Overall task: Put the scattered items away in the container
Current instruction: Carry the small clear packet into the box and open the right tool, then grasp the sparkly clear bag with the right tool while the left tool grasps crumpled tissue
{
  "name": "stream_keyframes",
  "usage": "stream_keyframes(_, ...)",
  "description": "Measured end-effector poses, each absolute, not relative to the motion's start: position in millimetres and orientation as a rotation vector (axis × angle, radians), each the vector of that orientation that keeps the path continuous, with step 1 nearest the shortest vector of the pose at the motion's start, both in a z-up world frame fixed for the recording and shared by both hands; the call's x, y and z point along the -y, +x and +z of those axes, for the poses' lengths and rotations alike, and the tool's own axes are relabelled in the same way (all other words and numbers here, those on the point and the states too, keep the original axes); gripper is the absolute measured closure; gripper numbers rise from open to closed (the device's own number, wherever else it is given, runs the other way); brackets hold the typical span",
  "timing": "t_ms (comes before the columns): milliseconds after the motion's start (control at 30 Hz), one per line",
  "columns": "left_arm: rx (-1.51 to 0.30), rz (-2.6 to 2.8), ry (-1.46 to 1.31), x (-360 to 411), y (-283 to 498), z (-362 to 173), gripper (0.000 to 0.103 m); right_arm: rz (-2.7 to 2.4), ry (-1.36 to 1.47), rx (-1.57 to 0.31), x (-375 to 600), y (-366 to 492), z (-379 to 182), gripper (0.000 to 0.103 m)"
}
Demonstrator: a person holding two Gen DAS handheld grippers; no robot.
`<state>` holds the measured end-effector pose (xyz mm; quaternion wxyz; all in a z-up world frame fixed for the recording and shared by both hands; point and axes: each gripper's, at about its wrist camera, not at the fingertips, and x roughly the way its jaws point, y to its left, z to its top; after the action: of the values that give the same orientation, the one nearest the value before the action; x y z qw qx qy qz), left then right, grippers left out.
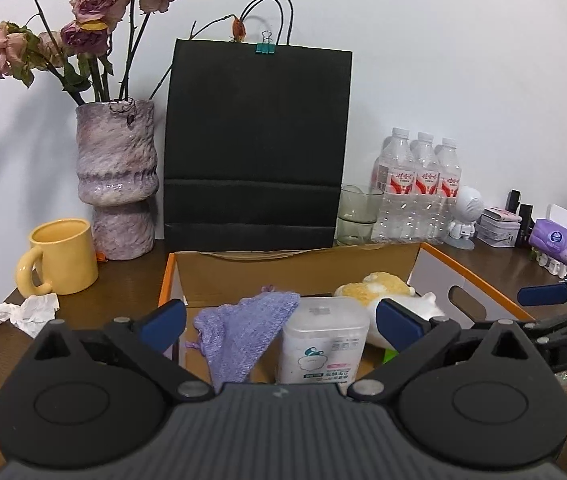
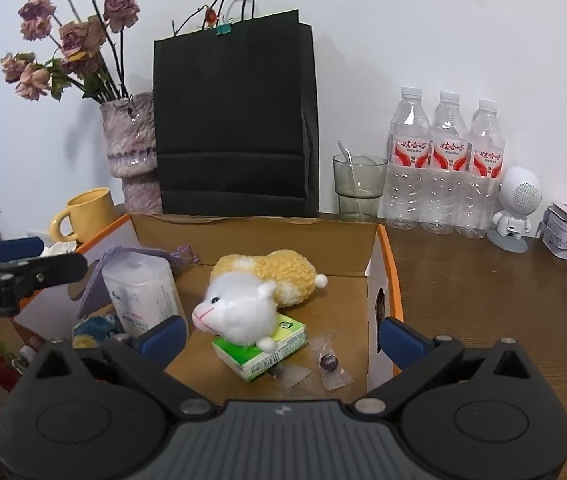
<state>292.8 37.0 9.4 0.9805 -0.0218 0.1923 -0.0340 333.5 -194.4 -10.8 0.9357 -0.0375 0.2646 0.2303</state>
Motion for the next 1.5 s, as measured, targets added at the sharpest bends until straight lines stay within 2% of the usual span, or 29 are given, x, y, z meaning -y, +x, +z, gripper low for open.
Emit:
stream_keyframes(533,-0.395,-0.055,-0.057,-35.1,291.4,7.3,0.000,0.479,-0.086,-0.562,189.8,332.8,-13.2,0.000)
stream_keyframes(700,-0.315,-0.047,-0.101,-48.6,261.5,24.5,0.000,0.457,-0.073,-0.523,205.3,315.3,-0.1,0.000)
stream_keyframes(867,-0.248,-0.067,-0.096,-52.7,214.3,15.8,0.000,0.405,-0.078,-0.523,236.8,283.6,-11.1,0.000)
stream_keyframes(1067,-0.374,-0.152,-0.010,-24.5,207.0,-14.5,0.001,0.378,-0.090,-0.616,244.0,270.5,-49.0,0.000)
stream_keyframes(1167,-0.405,-0.179,0.026,-13.7,208.6,-21.9,0.010,0.375,-0.120,-0.625,237.4,270.5,-55.9,0.000)
stream_keyframes(1233,-0.423,-0.181,0.057,-9.1,210.0,-25.7,0.025,0.372,-0.137,-0.617,233.7,268.4,-58.0,0.000)
stream_keyframes(1267,-0.439,-0.188,0.061,-8.3,211.2,-28.5,0.027,0.370,-0.142,-0.619,232.2,268.3,-59.3,0.000)
stream_keyframes(1333,-0.477,-0.192,0.062,-9.5,215.2,-35.3,0.040,0.367,-0.144,-0.626,230.6,268.9,-61.2,0.001)
stream_keyframes(1400,-0.515,-0.185,0.069,-9.1,219.3,-42.6,0.044,0.373,-0.142,-0.630,229.5,269.8,-62.0,0.004)
stream_keyframes(1433,-0.535,-0.180,0.073,-9.2,221.4,-46.1,0.046,0.380,-0.142,-0.634,228.9,270.0,-62.8,0.009)
stream_keyframes(1467,-0.558,-0.176,0.079,-9.2,223.8,-50.2,0.046,0.388,-0.144,-0.640,228.4,270.6,-64.0,0.023)
stream_keyframes(1500,-0.580,-0.172,0.089,-9.0,226.8,-53.8,0.056,0.398,-0.144,-0.649,228.1,270.9,-65.4,0.035)
